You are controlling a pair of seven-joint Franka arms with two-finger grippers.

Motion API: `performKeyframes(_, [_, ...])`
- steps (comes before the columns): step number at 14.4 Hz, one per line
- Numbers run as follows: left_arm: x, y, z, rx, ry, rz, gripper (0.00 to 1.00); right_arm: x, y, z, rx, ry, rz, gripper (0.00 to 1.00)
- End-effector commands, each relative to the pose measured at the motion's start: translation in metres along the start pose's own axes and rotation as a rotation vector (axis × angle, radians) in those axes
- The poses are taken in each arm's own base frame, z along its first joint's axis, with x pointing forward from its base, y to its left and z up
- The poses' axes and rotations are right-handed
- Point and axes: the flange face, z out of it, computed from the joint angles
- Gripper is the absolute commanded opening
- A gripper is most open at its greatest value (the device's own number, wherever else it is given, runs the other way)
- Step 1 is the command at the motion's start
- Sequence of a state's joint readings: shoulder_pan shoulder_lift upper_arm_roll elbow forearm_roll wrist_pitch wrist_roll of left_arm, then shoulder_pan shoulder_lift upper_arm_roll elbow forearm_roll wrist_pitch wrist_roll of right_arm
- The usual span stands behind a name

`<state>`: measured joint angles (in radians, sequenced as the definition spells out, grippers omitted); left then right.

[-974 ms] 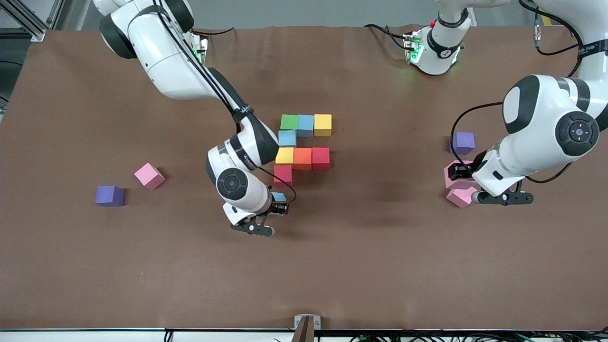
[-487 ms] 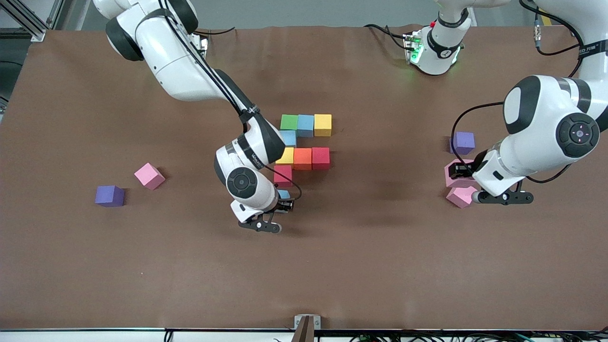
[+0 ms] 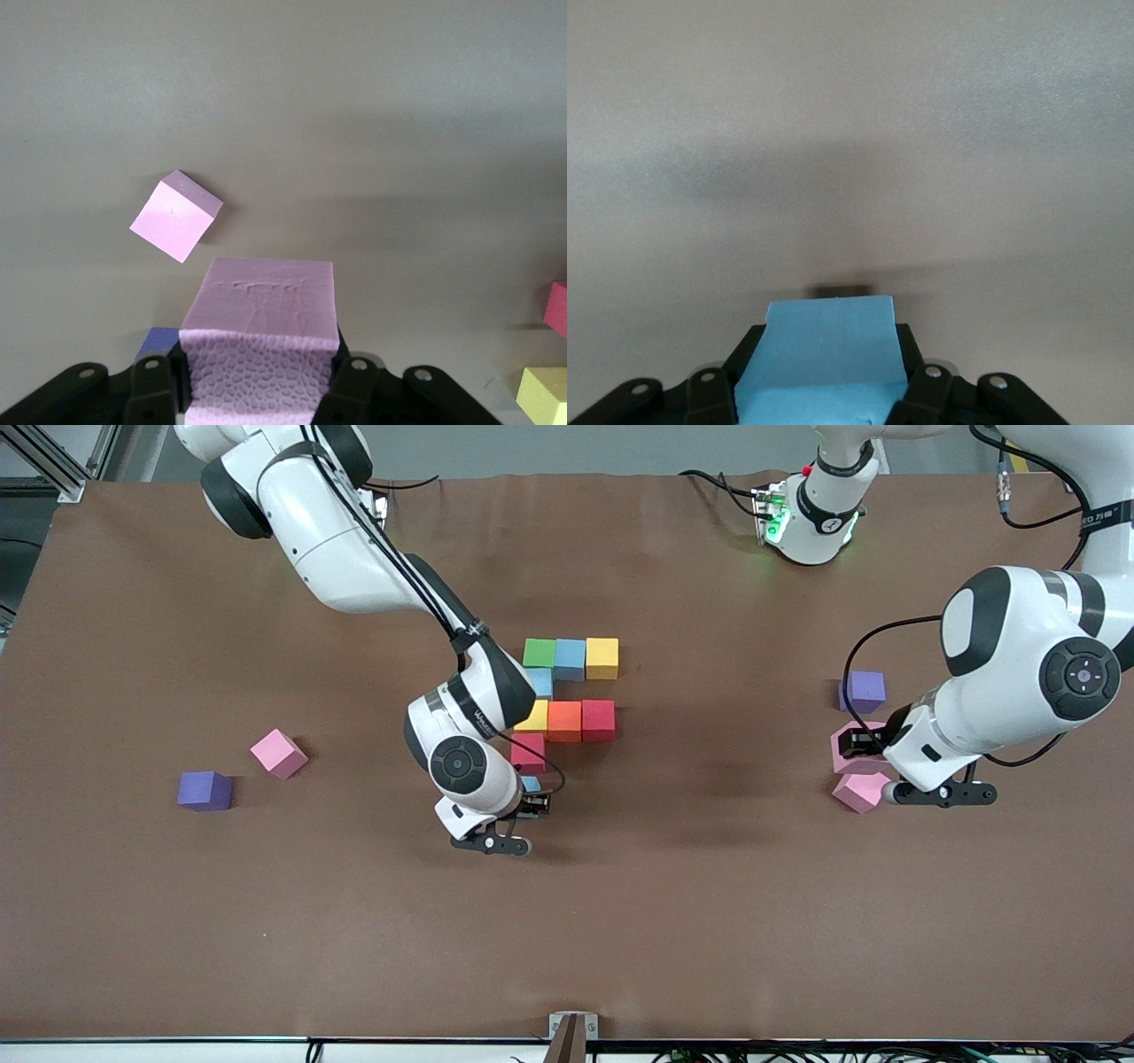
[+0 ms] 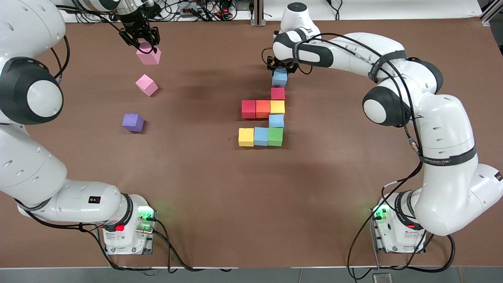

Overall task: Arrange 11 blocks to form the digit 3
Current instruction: 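Lower the blue block below the red block with the right gripper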

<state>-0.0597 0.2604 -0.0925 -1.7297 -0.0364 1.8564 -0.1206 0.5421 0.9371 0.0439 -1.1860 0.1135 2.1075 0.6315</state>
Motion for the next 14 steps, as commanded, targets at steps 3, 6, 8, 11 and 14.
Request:
performKeyframes(3, [0.004, -0.003, 0.003, -0.002, -0.018, 0.000, 0.43, -0.004, -0.008, 0.002, -0.011, 0.005, -0.028, 0.52])
performKeyframes(6, [0.004, -0.003, 0.003, -0.002, -0.018, -0.002, 0.43, -0.008, -0.011, 0.008, -0.019, -0.002, -0.035, 0.52])
performKeyframes(8, [0.004, -0.002, 0.004, -0.003, -0.020, 0.002, 0.43, -0.008, -0.009, 0.010, -0.032, -0.003, -0.035, 0.52])
performKeyframes(11, [0.004, -0.003, 0.006, -0.003, -0.023, 0.007, 0.43, -0.010, -0.008, 0.012, -0.047, -0.015, -0.039, 0.52])
performKeyframes(14, [0.004, -0.002, 0.007, -0.003, -0.025, 0.011, 0.43, -0.011, -0.009, 0.012, -0.047, -0.017, -0.040, 0.52])
